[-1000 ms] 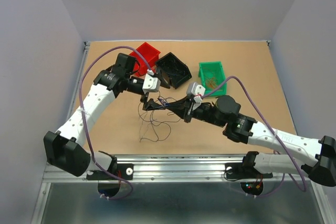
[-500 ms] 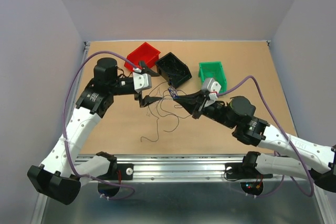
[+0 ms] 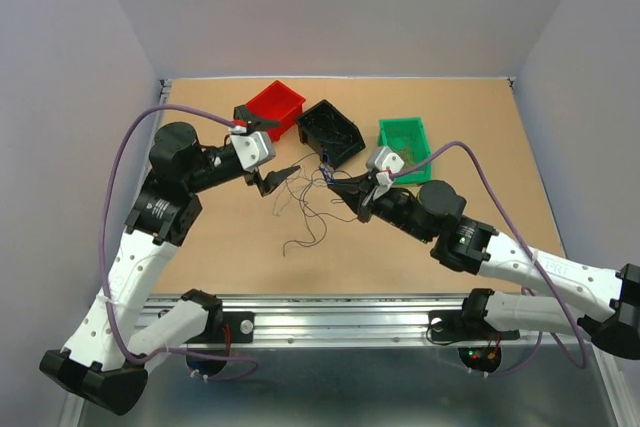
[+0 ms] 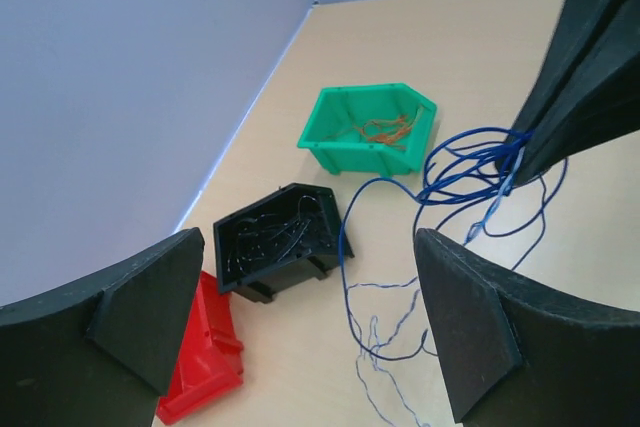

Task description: Untangle the cables

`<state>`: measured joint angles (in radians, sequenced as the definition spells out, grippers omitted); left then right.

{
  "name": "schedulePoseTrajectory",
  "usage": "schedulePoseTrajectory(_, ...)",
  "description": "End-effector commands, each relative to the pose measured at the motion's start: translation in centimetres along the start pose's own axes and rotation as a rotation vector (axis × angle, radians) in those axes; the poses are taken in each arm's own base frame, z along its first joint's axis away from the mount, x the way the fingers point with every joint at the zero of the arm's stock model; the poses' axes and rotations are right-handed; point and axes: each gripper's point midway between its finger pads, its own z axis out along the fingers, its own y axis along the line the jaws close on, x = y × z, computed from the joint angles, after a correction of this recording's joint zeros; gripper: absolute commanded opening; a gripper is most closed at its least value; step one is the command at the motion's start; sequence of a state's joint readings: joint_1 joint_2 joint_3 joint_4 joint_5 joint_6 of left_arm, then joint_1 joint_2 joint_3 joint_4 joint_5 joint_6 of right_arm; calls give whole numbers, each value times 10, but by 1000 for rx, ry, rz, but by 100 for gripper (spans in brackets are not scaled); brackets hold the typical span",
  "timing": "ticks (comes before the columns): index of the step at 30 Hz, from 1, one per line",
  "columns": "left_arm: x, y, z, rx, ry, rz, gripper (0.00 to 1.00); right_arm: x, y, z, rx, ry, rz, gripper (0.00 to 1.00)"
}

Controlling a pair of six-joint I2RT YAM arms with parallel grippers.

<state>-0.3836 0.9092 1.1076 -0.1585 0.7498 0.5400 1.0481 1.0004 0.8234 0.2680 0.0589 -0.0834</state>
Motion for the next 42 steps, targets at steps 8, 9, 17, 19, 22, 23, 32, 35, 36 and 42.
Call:
schedulePoseTrajectory(8,19,-59,9,384,-20,-15,99,-42,14,3,-85,-139,-21,1)
schedulePoseTrajectory(9,23,-65,11,415,-27,-30,99,-42,15,5,-94,-138,-23,1)
schedulePoseTrajectory(17,31,-84,38,500,-35,-89,99,-51,21,16,-122,-215,-26,0)
schedulePoseTrajectory(19,30,-90,42,513,-44,-88,99,-54,21,19,-117,-247,-22,1)
schedulePoseTrajectory(22,28,-102,46,541,-64,-79,97,-53,17,23,-91,-290,-19,1)
schedulePoseTrajectory(23,30,-105,47,550,-67,-84,96,-54,16,24,-84,-305,-18,1)
schedulePoseTrajectory(32,32,-99,59,504,-85,-134,83,-63,11,24,-52,-410,24,1)
schedulePoseTrajectory(35,29,-96,61,483,-95,-143,63,-60,4,26,-10,-408,37,1)
schedulePoseTrajectory(36,29,-95,61,480,-94,-146,49,-61,2,26,3,-409,40,1)
schedulePoseTrajectory(42,30,-78,65,378,-74,-151,0,-58,-11,20,74,-405,53,13)
